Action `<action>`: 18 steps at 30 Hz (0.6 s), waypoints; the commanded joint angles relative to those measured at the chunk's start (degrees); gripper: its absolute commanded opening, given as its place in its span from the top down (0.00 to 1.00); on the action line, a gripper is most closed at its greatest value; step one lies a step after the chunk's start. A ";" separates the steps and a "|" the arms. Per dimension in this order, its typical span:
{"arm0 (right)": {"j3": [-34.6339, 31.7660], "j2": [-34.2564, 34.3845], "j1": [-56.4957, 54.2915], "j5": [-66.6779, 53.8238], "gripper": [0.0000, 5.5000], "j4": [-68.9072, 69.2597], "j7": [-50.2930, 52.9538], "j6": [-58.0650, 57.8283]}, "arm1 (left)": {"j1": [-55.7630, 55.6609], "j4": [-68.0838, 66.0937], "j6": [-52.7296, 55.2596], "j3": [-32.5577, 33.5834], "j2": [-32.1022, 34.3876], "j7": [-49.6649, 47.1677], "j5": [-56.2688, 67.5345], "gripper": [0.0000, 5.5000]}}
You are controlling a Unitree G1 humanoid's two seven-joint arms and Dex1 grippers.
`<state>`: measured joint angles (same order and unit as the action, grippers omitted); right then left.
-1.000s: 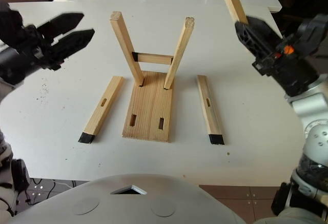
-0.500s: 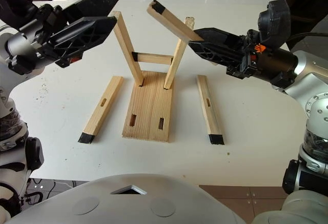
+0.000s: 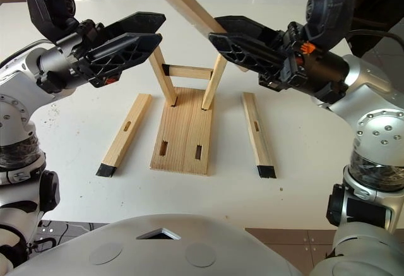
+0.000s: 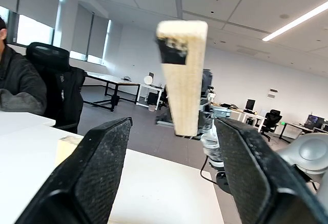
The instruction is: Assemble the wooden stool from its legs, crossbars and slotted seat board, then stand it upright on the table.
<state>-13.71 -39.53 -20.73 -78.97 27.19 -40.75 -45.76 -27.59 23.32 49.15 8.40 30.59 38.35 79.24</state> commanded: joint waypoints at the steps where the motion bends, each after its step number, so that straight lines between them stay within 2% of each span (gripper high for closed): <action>1: 2.42 2.06 -1.07 0.86 0.76 1.25 0.74 0.33 | -1.66 1.24 0.11 -1.63 -1.23 0.43 0.39 0.46; 9: 7.35 5.84 -1.34 5.31 0.76 0.57 0.18 1.14 | -3.69 0.88 -0.29 -2.87 -2.94 -0.10 -0.47 0.46; 17: 7.48 6.49 -1.42 6.66 0.76 0.12 0.01 0.98 | -3.39 1.37 -0.47 -4.01 -3.02 1.31 -3.48 0.46; 18: 7.44 6.51 -1.53 6.83 0.76 0.08 0.00 1.03 | -3.26 1.37 -0.53 -4.12 -3.00 1.54 -3.81 0.49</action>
<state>-6.35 -33.20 -21.17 -73.01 27.48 -40.88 -44.81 -30.73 24.21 48.71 4.87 27.29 38.85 76.47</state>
